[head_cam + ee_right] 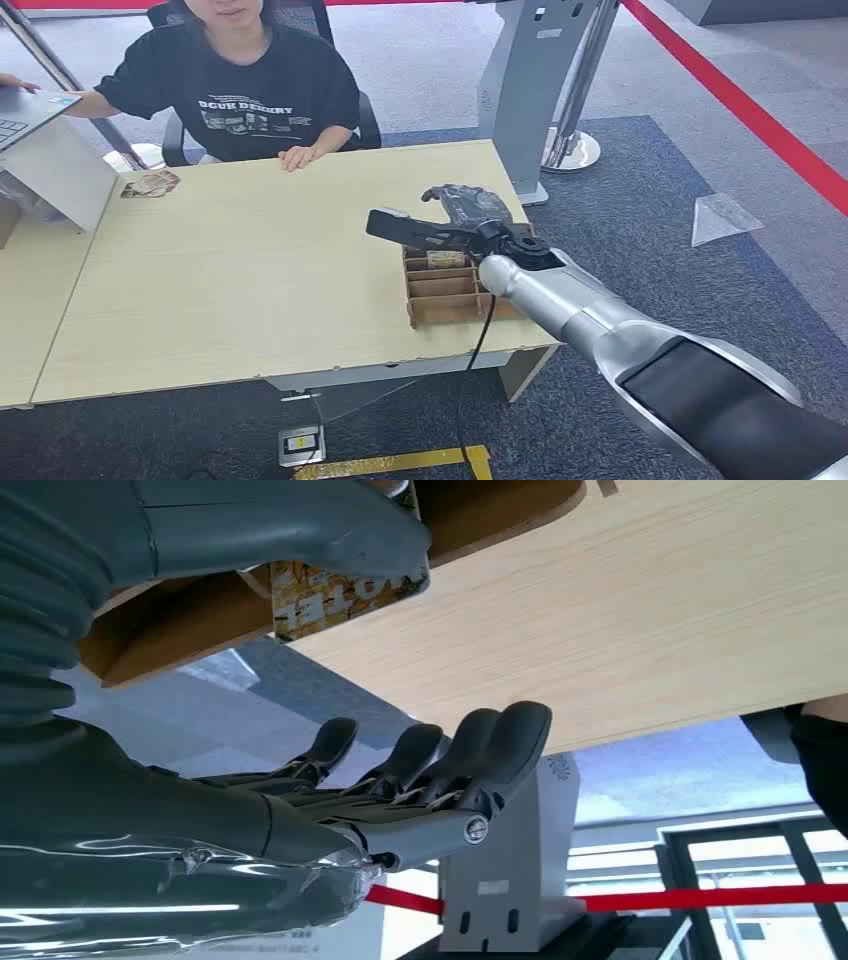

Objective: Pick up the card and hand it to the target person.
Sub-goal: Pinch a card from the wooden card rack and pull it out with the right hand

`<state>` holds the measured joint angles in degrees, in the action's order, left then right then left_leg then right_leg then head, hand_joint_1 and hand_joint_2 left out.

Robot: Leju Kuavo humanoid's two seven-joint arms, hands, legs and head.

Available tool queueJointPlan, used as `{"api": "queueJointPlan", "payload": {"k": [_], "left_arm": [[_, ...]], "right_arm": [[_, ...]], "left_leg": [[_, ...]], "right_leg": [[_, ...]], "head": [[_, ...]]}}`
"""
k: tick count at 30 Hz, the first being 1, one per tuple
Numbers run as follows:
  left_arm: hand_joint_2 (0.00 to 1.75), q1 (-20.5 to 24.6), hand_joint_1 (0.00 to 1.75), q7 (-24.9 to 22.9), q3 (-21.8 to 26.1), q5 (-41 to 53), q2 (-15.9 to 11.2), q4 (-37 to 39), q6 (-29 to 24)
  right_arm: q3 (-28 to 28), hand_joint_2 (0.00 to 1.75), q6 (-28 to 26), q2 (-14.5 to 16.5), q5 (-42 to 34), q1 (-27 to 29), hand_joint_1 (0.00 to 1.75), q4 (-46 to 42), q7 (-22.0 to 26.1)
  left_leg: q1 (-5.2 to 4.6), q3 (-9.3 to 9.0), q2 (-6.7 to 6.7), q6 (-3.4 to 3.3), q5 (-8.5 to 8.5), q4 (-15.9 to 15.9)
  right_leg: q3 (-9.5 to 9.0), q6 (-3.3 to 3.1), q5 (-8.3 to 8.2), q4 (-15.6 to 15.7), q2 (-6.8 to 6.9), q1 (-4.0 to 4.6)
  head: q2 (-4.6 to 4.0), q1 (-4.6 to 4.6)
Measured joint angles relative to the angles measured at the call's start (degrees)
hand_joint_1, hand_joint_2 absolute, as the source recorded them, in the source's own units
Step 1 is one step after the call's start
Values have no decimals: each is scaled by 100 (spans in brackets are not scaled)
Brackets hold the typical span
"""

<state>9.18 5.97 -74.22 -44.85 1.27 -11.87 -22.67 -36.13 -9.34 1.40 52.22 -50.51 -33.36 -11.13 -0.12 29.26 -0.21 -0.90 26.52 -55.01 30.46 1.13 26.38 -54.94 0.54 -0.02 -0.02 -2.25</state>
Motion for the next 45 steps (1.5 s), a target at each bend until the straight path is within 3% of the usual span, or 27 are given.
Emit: {"api": "queueJointPlan", "payload": {"k": [11, 21, 28, 34, 38, 40, 43, 45], "left_arm": [[175, -5, 0, 1, 0, 3, 0, 0, 8], [175, -3, 0, 24, -1, 26, -2, 0, 46], [175, -2, 0, 26, 0, 26, -7, 0, 55], [175, -1, 0, 27, -1, 28, -7, 0, 58], [175, 0, 0, 45, -1, 26, -7, 0, 59], [175, 1, 0, 61, 0, 23, -7, 0, 59], [175, 2, 0, 66, 0, 20, -7, 0, 60], [175, 4, 0, 66, -1, 20, -7, 0, 62]], "right_arm": [[-20, 175, 185, -78, -9, -138, 49, 34, -15], [-72, 175, 544, -220, -112, -182, 58, 32, -19], [-92, 175, 741, -306, -187, -224, 80, 32, -62], [-116, 175, 793, -357, -205, -230, 82, 32, -66], [-131, 175, 897, -374, -232, -253, 95, 33, -34], [-138, 175, 949, -381, -252, -265, 90, 35, -11], [-146, 175, 991, -393, -271, -283, 68, 38, 10], [-155, 175, 1000, -402, -280, -302, 70, 43, 25]], "left_leg": [[0, 0, 0, 0, 0, -1], [0, -1, 0, 0, 0, -1], [0, -1, 0, 0, 0, -2], [0, -1, 0, 0, 0, -2], [0, -1, 0, 0, 0, -2], [0, -1, 0, 0, 0, -2], [0, -1, 0, 0, 0, -2], [0, -1, 0, 0, 0, -2]], "right_leg": [[0, 1, -1, 0, 0, 0], [0, 2, -1, 0, 0, 0], [0, 2, -1, 0, -1, 0], [-1, 2, -2, 0, -1, 0], [0, 2, -2, 0, -1, 0], [0, 2, -2, 0, -1, 0], [0, 2, -2, 0, -1, 0], [0, 2, -2, 0, -1, 0]], "head": [[0, 0], [0, 0], [0, 0], [0, 0], [0, 0], [-1, 0], [-1, 0], [-1, 0]]}}
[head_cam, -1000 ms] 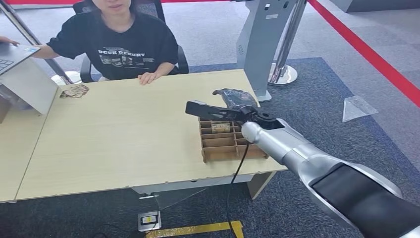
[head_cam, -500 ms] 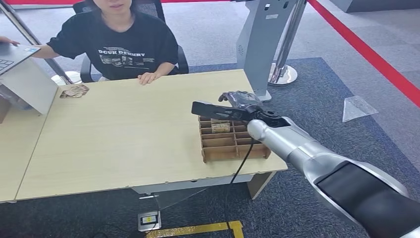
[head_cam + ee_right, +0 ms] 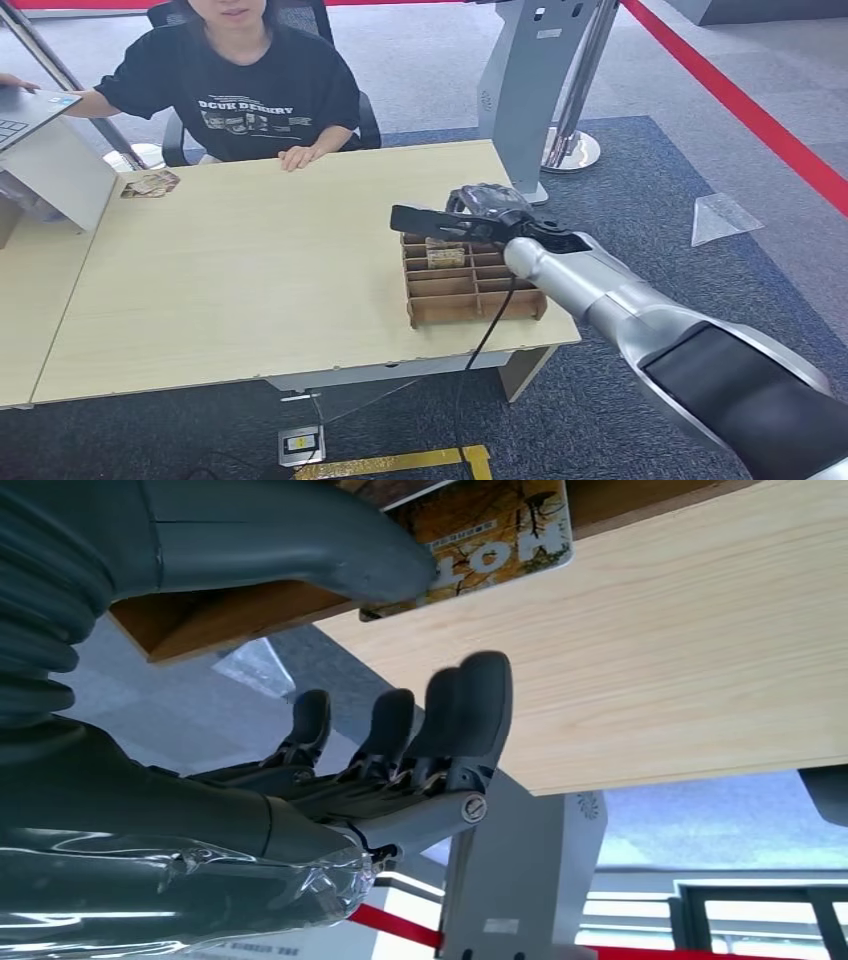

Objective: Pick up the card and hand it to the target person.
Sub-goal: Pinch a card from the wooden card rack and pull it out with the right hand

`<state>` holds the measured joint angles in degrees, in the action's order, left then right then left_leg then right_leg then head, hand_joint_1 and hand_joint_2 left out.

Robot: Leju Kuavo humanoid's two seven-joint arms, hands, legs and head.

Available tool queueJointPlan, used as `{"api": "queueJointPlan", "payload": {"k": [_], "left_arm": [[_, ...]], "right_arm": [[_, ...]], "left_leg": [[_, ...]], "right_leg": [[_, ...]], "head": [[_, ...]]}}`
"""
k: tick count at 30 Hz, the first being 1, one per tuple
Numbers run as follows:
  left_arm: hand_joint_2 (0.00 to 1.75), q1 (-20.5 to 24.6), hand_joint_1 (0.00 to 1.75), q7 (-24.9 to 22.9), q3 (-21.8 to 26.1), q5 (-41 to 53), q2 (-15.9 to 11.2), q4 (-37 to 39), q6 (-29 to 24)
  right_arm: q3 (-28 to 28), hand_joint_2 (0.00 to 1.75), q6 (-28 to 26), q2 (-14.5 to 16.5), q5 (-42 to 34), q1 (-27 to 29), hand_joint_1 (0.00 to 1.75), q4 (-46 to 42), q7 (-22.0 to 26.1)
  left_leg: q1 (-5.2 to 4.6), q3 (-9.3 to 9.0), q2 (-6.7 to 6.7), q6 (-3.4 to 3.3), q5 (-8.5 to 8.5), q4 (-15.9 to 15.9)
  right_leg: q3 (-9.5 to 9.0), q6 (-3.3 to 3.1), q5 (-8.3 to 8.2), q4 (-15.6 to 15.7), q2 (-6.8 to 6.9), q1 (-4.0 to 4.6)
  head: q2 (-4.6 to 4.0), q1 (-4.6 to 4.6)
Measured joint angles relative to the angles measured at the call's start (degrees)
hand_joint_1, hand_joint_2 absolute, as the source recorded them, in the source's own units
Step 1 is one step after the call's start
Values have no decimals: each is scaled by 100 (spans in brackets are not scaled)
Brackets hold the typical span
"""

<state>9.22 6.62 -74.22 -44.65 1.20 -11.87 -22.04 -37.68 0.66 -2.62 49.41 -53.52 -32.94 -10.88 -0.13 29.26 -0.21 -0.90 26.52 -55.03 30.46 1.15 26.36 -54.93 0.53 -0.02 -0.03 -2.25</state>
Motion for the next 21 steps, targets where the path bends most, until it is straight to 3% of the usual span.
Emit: {"api": "queueJointPlan", "payload": {"k": [3, 7, 14, 21], "left_arm": [[175, 6, 0, 0, -1, 0, 0, 0, 5], [175, 18, 0, 0, 0, 0, 0, 0, 8], [175, 34, 0, 2, -1, 0, 0, 0, 10], [175, 36, 0, 9, -1, -28, 0, 0, 5]], "right_arm": [[-12, 175, 9, -11, -17, -25, 78, 2, 23], [-20, 175, 32, -21, -32, -30, 70, 3, 48], [-44, 175, 71, -44, -47, -52, 82, 10, 74], [-118, 175, 71, -51, -49, -64, 81, 13, 89]], "left_leg": [[0, 0, 0, 0, 0, 0], [0, 0, 0, 0, 0, 0], [0, 0, 0, 0, 0, 0], [0, 1, 0, 0, 0, 0]], "right_leg": [[0, 0, 0, 0, 0, 0], [0, 0, 0, 0, 0, 0], [0, 0, 0, 0, 0, 0], [0, 0, 0, 0, 0, 0]], "head": [[1, 0], [1, 1], [1, 0], [1, 0]]}}
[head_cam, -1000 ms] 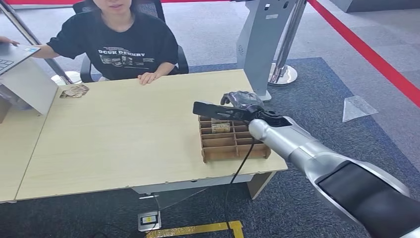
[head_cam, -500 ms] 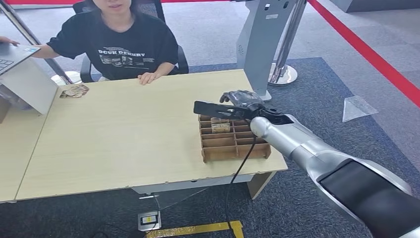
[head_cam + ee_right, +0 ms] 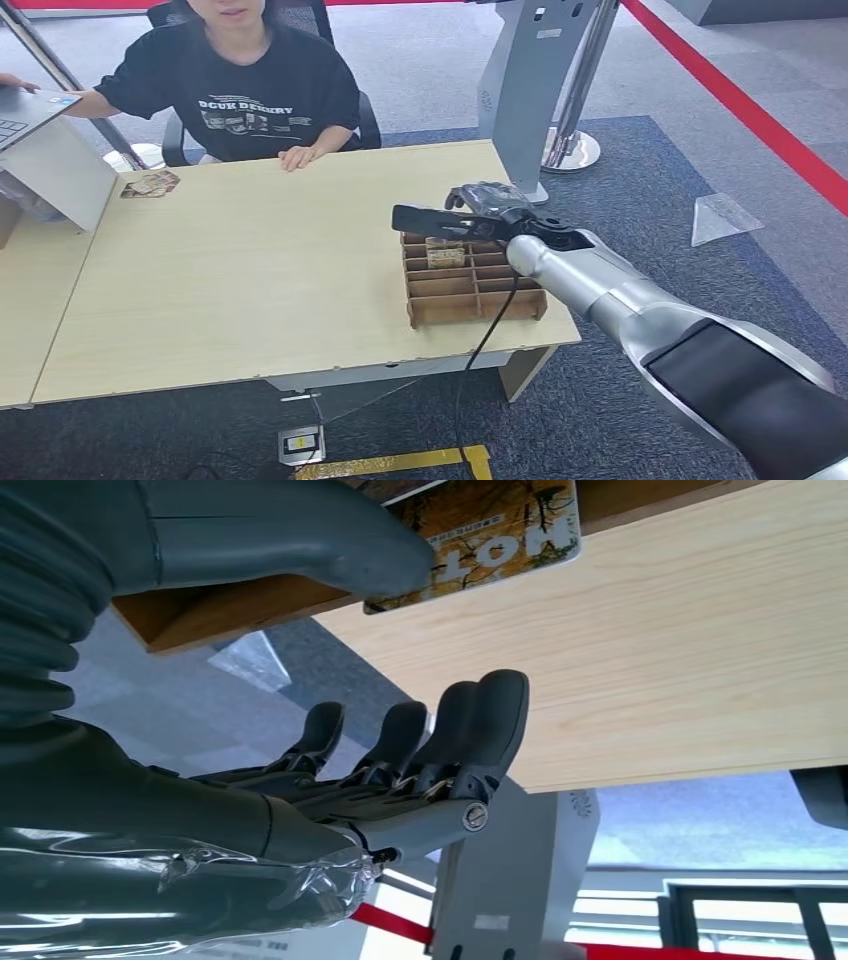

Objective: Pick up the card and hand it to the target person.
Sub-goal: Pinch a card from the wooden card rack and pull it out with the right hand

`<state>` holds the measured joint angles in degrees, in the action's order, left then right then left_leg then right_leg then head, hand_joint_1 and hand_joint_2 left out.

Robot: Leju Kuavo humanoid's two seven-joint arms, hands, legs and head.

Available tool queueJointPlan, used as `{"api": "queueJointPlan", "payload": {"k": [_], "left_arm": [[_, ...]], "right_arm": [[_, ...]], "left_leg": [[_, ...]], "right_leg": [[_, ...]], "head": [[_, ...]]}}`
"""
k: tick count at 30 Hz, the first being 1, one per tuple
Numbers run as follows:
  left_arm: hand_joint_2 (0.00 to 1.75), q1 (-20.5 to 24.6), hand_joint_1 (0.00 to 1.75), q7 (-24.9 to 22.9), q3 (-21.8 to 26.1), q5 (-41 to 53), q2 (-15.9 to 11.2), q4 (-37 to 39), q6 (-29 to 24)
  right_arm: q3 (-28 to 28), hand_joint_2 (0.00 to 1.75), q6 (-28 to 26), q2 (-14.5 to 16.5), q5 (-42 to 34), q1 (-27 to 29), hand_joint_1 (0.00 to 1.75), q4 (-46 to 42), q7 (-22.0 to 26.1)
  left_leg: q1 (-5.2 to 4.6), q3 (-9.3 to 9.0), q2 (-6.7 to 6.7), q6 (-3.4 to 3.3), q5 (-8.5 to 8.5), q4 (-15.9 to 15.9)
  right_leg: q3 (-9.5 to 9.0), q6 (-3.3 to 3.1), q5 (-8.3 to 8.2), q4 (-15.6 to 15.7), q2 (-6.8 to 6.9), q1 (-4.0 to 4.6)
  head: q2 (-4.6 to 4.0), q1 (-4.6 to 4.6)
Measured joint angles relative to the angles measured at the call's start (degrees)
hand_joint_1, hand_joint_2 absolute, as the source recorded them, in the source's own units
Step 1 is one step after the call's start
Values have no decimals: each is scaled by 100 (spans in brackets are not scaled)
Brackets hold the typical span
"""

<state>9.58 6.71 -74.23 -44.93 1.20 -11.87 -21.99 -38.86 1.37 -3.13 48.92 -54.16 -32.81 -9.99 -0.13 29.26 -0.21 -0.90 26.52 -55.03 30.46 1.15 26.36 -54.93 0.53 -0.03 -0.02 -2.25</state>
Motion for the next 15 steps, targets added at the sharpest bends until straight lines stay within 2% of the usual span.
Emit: {"api": "queueJointPlan", "payload": {"k": [7, 11, 15], "left_arm": [[175, 0, 0, 25, 1, -33, 0, 0, -22], [175, 0, 0, 31, 0, -39, 0, 0, -31], [175, 0, 0, 49, 1, -51, 1, 0, -49]], "right_arm": [[-102, 175, 7, 0, 35, -66, 80, 2, 9], [-176, 175, 11, 0, 54, -79, 88, 4, 7], [-226, 175, 28, 0, 78, -86, 87, 9, 5]], "left_leg": [[0, 0, 0, 0, 0, 0], [0, 2, 0, 0, 0, 0], [0, 2, 0, 0, 0, 0]], "right_leg": [[0, 0, 0, 0, 0, 0], [1, 0, 0, 0, 0, 0], [0, 0, 0, 0, 0, 0]], "head": [[0, 0], [0, 0], [-1, 0]]}}
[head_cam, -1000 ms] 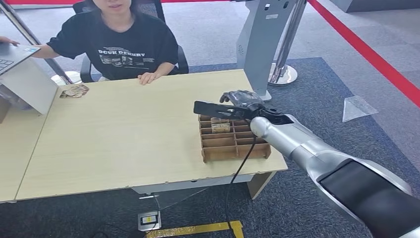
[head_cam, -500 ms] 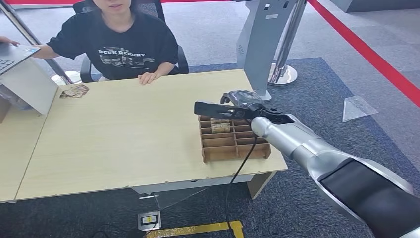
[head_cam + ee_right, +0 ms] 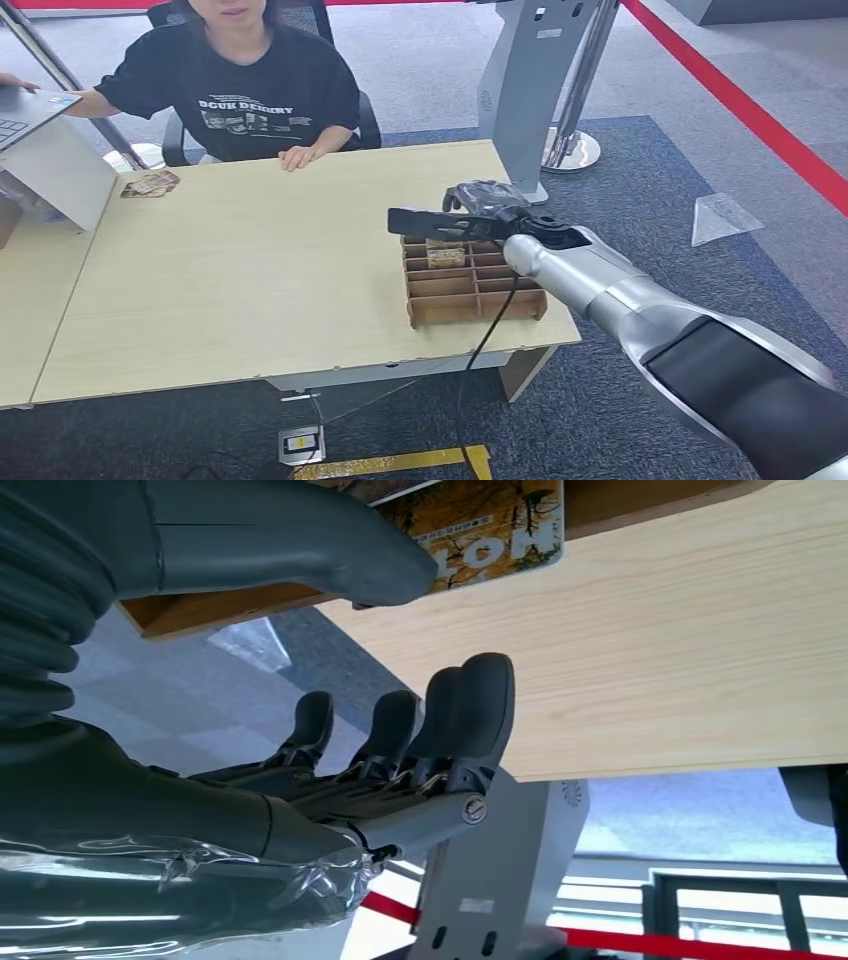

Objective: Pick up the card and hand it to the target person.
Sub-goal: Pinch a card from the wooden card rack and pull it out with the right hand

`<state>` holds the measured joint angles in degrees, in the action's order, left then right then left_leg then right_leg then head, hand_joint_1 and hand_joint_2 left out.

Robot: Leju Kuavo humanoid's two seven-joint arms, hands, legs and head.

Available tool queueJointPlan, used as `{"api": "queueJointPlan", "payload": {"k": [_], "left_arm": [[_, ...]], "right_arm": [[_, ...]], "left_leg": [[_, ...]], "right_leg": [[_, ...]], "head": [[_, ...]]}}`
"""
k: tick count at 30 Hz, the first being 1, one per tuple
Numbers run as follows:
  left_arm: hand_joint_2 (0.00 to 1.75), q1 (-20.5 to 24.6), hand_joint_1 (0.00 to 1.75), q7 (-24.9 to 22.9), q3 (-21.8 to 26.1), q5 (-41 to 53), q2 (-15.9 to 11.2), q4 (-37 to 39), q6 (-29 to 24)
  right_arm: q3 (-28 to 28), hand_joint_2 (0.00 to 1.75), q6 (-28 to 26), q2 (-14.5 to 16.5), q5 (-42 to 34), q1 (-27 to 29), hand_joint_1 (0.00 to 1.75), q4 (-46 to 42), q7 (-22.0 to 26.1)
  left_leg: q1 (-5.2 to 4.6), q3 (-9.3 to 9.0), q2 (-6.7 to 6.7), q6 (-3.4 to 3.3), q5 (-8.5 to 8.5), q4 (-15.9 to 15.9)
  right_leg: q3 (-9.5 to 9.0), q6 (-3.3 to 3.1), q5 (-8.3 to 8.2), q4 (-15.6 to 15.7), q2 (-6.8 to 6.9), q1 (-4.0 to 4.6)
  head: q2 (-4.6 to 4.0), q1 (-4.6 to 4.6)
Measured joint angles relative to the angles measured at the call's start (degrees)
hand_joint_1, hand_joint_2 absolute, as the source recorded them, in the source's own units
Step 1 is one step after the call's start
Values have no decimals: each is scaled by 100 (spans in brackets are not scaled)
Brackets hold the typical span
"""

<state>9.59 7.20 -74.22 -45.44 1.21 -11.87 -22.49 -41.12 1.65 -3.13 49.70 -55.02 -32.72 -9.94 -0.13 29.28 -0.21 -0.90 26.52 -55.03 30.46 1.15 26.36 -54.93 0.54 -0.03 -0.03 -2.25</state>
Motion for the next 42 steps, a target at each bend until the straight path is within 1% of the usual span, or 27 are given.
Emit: {"api": "queueJointPlan", "payload": {"k": [4, 12, 14, 15, 17, 20, 22, 37, 42], "left_arm": [[175, 0, 0, 6, 0, 0, 1, 0, -9], [175, 0, 0, 6, -1, -1, 7, 0, -9], [175, 0, 0, 8, -1, -9, 10, 0, -10], [175, 0, 0, 8, 0, -15, 11, 0, -11], [175, 0, 0, 10, 0, -30, 15, 0, -13], [175, 0, 0, 19, -1, -41, 16, 0, -14], [175, 0, 0, 24, -1, -46, 17, 0, -14], [175, 1, 0, 26, 0, -52, 25, 0, -16], [175, 4, 0, 26, 0, -51, 24, 0, -15]], "right_arm": [[-58, 175, 14, 0, 21, 1, 89, 0, -4], [-115, 175, 16, 0, 29, 3, 80, 2, 2], [-128, 175, 25, 0, 30, 3, 83, 5, 2], [-134, 175, 32, 0, 31, 3, 90, 6, 1], [-144, 175, 49, 0, 31, 3, 111, 7, -3], [-167, 175, 84, -2, 31, 9, 155, 11, -7], [-185, 175, 97, -5, 30, 15, 175, 16, -7], [-258, 175, 114, -60, -21, 20, 175, 17, 10], [-264, 175, 272, -92, -102, -16, 175, 9, 209]], "left_leg": [[0, -1, 0, 0, 0, 0], [0, -2, 1, 0, 0, 0], [0, -2, 1, 0, 0, 0], [0, -3, 1, 0, 0, 0], [0, -3, 1, 0, 0, 0], [0, -3, 1, 0, 0, 0], [0, -3, 1, 0, 0, 0], [0, -6, 1, 0, -1, -1], [0, -7, 1, 0, -1, -1]], "right_leg": [[0, 0, 0, 0, 0, 0], [0, 0, 0, 0, -1, 0], [0, 0, 0, 0, -1, 0], [0, 0, 0, 0, -1, 0], [0, 0, 0, 0, -1, 0], [0, 0, 0, 0, -1, 0], [0, 0, 0, 0, -1, 0], [-3, 0, -1, 0, -2, 0], [-3, -1, -2, 0, -2, 0]], "head": [[0, 0], [1, 0], [1, 0], [1, 0], [1, 0], [-1, 0], [-1, 0], [0, 0], [0, 0]]}}
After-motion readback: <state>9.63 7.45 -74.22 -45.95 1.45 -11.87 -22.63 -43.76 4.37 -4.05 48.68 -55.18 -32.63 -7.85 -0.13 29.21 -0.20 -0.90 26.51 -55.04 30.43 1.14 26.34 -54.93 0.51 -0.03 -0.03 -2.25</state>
